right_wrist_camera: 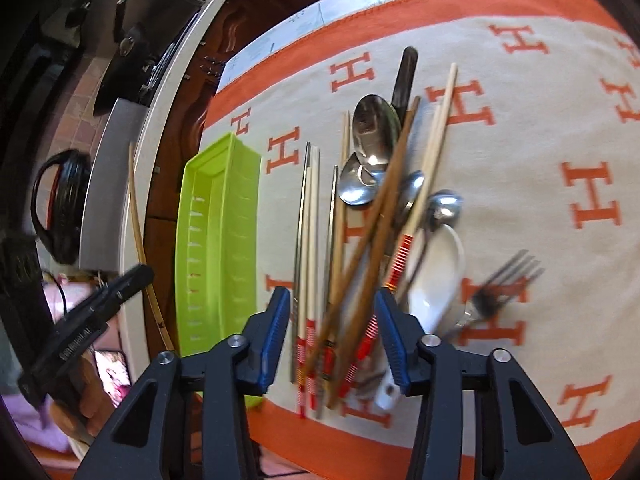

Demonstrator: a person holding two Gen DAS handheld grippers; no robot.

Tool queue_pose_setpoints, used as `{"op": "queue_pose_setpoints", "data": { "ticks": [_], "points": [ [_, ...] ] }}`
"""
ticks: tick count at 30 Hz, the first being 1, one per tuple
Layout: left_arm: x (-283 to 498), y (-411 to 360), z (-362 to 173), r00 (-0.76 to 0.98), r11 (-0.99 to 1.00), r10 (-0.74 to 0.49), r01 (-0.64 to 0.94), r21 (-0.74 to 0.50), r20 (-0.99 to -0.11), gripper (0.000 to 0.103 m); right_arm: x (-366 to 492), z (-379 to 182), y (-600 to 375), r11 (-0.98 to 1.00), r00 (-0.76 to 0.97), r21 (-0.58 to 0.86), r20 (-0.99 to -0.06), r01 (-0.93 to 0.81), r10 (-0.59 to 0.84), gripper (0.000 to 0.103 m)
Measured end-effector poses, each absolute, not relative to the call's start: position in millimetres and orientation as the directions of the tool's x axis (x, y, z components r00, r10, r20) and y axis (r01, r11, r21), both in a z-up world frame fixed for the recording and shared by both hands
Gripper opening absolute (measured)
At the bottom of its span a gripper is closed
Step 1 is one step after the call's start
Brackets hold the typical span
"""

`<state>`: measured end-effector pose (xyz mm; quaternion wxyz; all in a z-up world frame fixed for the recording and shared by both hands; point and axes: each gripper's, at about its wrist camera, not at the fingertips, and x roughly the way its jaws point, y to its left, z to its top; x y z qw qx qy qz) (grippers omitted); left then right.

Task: Organize utensils
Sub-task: 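Carry the chopstick into the green tray and open the left tool, then grasp a brown wooden chopstick from the pile with the right tool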

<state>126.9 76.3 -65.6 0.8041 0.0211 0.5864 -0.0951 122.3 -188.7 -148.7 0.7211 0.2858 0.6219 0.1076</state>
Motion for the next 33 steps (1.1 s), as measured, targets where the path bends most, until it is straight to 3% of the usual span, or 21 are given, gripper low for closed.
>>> {"op": "queue_pose_setpoints", "data": {
  "ticks": [10, 13, 15, 17, 19, 22, 33],
  "points": [
    [138.8, 91.1, -116.6, 0.245, 0.993, -0.075, 0.111, -0.049, -0.967, 0.005, 150.4, -182.3, -177.9, 0.794, 0.152, 0.524, -0.851, 0.308, 0.503, 0.033],
    [135.6, 89.2, -115.5, 0.274, 0.995, -0.062, 0.097, -0.037, -0.960, 0.026, 156.7, -186.0, -168.8, 0.808, 0.141, 0.500, -0.865, 0.312, 0.481, 0.033],
    [132.1, 88.3, -109.3, 0.310, 0.996, -0.057, 0.084, -0.033, -0.949, 0.048, 160.5, -187.9, -164.4, 0.819, 0.130, 0.479, -0.877, 0.316, 0.463, 0.033],
    [125.6, 87.7, -99.7, 0.362, 0.997, -0.050, 0.072, -0.025, -0.931, 0.054, 167.0, -192.5, -154.8, 0.836, 0.111, 0.444, -0.895, 0.323, 0.432, 0.032],
    [119.2, 87.1, -90.9, 0.401, 0.998, -0.037, 0.057, -0.015, -0.915, 0.057, 169.6, -196.5, -148.7, 0.849, 0.096, 0.412, -0.910, 0.329, 0.404, 0.028],
    [109.9, 88.7, -81.6, 0.440, 0.999, -0.037, 0.037, -0.024, -0.897, 0.058, 174.4, -203.8, -136.5, 0.870, 0.083, 0.361, -0.931, 0.337, 0.355, 0.013],
    [80.6, 104.0, -75.3, 0.474, 0.997, -0.052, -0.026, -0.073, -0.879, 0.062, 162.3, -193.5, -140.3, 0.877, 0.147, 0.340, -0.940, 0.339, 0.308, 0.010]
  ]
}}
